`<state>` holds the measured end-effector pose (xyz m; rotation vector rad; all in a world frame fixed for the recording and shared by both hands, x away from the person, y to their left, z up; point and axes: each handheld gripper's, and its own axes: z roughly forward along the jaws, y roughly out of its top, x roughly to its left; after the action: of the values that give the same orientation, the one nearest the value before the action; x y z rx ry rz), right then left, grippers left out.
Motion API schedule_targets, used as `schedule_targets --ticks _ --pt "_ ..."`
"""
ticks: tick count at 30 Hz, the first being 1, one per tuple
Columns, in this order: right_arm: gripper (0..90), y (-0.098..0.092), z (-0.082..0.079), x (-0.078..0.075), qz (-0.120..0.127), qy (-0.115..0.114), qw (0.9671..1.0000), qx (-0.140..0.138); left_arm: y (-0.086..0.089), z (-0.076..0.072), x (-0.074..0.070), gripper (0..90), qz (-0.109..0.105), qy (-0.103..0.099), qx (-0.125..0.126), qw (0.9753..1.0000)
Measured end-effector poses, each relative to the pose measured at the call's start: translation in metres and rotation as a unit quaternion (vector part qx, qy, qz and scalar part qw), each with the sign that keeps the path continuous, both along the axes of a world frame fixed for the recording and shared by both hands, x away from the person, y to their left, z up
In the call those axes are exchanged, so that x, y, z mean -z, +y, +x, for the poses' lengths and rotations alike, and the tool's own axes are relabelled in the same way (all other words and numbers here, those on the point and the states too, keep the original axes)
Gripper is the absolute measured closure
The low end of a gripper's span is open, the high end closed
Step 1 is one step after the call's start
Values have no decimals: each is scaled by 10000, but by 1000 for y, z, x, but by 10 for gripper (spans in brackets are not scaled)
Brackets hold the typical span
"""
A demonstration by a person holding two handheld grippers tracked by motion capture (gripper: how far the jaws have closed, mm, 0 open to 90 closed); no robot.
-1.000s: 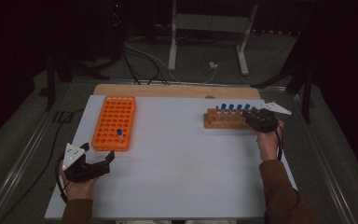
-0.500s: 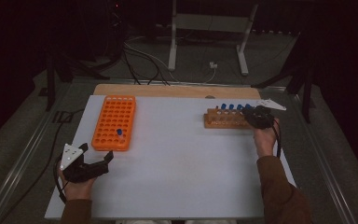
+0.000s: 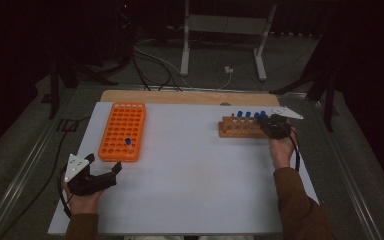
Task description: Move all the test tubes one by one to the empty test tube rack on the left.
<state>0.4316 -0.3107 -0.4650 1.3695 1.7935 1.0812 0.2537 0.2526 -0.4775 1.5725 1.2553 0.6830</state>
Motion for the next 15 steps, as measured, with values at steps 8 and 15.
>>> schedule_targets --ticks 8,15 --pt "767 -5 -6 -13 75 -201 9998 25 -1 1 1 6 24 24 39 10000" --pt "767 -10 -13 -27 185 -434 9989 -4 -3 1 1 6 45 46 59 10000"
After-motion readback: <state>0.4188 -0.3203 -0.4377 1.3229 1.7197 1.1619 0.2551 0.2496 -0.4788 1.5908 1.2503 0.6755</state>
